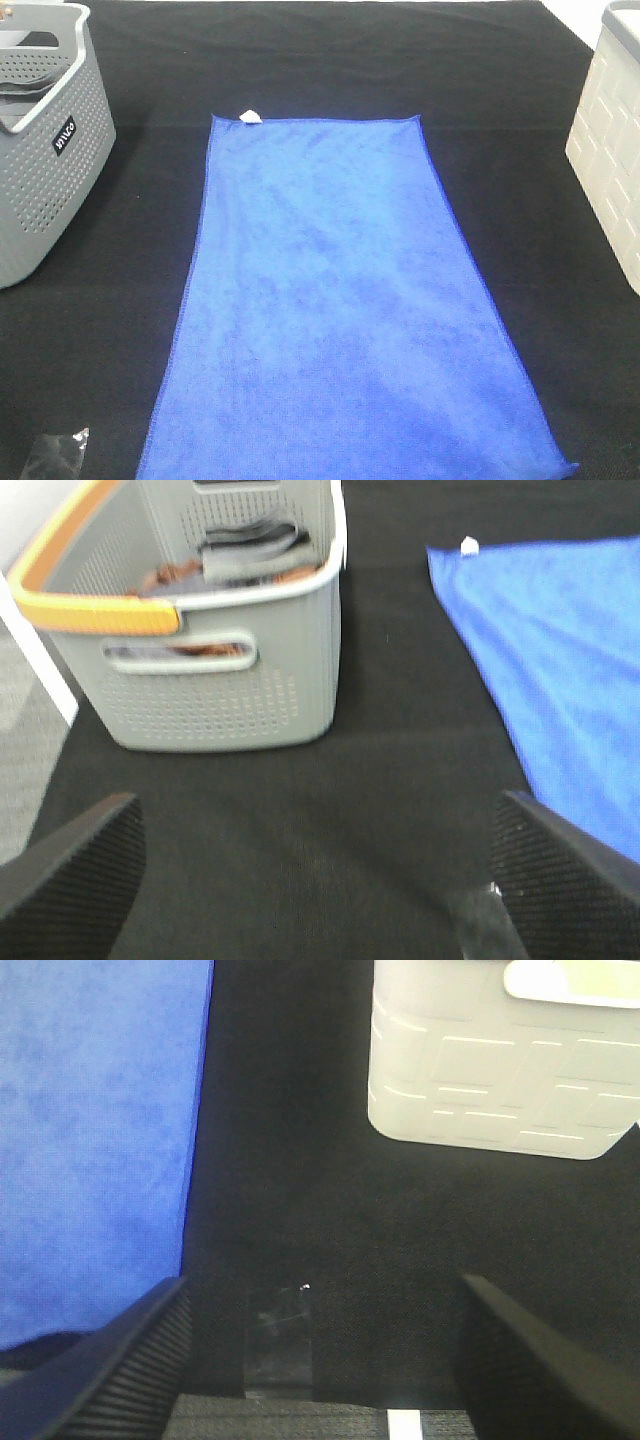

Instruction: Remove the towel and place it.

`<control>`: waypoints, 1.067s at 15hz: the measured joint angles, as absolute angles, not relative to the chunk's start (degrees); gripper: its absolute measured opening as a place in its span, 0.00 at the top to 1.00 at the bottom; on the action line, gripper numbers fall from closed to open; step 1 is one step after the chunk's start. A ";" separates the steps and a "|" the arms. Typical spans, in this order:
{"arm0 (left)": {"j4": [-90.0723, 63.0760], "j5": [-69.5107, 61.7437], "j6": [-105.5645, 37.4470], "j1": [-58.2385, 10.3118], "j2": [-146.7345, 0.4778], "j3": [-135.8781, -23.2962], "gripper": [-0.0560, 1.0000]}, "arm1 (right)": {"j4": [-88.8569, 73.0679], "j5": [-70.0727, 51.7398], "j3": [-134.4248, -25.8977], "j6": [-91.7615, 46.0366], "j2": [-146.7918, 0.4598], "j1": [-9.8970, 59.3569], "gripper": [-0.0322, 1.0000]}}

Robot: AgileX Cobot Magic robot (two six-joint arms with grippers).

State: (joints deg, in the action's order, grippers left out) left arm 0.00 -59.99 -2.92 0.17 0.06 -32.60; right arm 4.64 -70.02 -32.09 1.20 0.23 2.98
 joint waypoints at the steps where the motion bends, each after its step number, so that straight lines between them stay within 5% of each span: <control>1: 0.00 -60.22 -2.98 0.17 0.29 -30.65 0.13 | 4.01 -69.84 -31.57 0.40 0.23 2.98 0.30; 16: -0.52 -60.05 -1.66 0.17 0.34 -29.16 0.13 | 3.15 -60.91 -28.59 -0.34 0.23 2.46 0.30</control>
